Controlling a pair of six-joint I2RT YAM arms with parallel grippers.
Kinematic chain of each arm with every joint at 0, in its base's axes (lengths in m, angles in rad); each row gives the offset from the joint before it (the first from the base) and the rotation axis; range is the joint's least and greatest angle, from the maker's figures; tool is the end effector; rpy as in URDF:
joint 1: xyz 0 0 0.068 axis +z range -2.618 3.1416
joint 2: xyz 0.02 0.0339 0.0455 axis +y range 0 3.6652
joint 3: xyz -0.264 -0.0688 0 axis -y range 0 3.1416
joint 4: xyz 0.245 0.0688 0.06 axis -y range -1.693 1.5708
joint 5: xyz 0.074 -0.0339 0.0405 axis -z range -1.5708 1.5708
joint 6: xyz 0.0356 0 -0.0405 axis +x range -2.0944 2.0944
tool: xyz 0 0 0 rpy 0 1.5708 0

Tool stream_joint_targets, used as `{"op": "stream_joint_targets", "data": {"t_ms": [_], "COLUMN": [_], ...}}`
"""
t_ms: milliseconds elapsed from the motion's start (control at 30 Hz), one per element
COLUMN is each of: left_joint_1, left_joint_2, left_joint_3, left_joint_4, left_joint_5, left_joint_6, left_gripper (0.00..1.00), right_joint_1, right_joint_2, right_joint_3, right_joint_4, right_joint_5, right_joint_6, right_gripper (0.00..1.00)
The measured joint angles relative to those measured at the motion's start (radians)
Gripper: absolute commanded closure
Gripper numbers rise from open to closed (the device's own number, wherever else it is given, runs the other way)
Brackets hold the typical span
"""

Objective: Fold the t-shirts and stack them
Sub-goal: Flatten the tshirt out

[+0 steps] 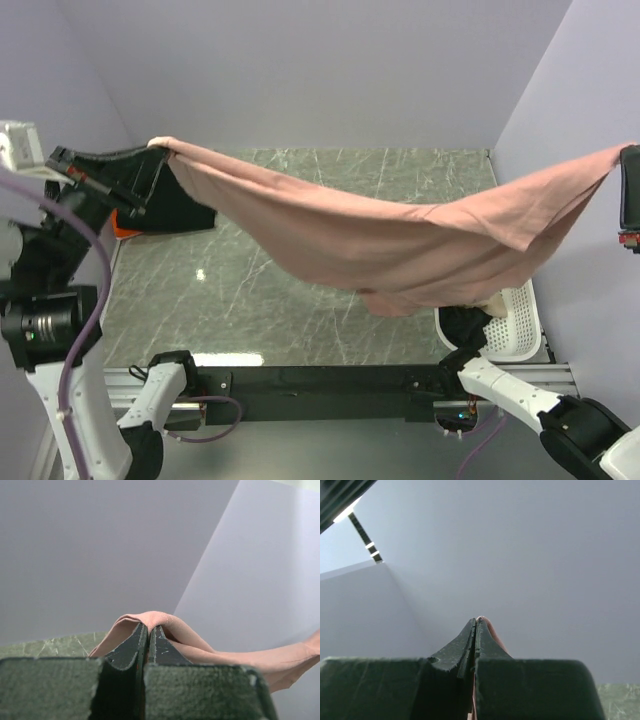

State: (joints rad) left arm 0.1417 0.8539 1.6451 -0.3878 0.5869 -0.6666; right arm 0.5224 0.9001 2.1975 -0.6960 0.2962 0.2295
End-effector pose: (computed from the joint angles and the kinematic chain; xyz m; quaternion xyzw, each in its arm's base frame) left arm 0.0735 -0.0094 0.5696 0.0145 0.5800 -0.3612 0.7300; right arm -0.0352 -0.0323 0.6335 0.0619 0.4750 0.2574 0.8393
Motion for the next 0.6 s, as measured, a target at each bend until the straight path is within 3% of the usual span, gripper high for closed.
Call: {"op": "stream_joint_targets", "data": {"t_ms": [167, 300, 467, 600], "left_joint_1": [0.000, 0.000, -0.002, -0.027], "left_joint_2": [-0.058, -0.008, 0.248, 0.503], "left_joint_3": [-0.060, -0.174, -0.252, -0.212], "left_joint_4": [0.048, 0.103, 0.136, 0.102], "left_joint_5": [0.031, 0.047, 0.044, 0.013], "left_joint_6": [-0.012, -0.020, -0.026, -0.023], "left_gripper": [0.99, 0.99, 0.99, 0.99], "right_joint_1": [0.000, 0.000, -0.014, -0.093], "right_joint_2": [-0.018, -0.006, 0.133, 0.395], "right_joint_3": [-0.050, -0.156, -0.249, -0.152], "right_joint_4": [0.010, 0.040, 0.085, 0.083], "right_joint_5": [-0.038, -0.039, -0.024, -0.065], "right_joint_6": [-0.003, -0.010, -0.019, -0.017], "right_gripper": [1.00, 1.00, 1.00, 1.00]}}
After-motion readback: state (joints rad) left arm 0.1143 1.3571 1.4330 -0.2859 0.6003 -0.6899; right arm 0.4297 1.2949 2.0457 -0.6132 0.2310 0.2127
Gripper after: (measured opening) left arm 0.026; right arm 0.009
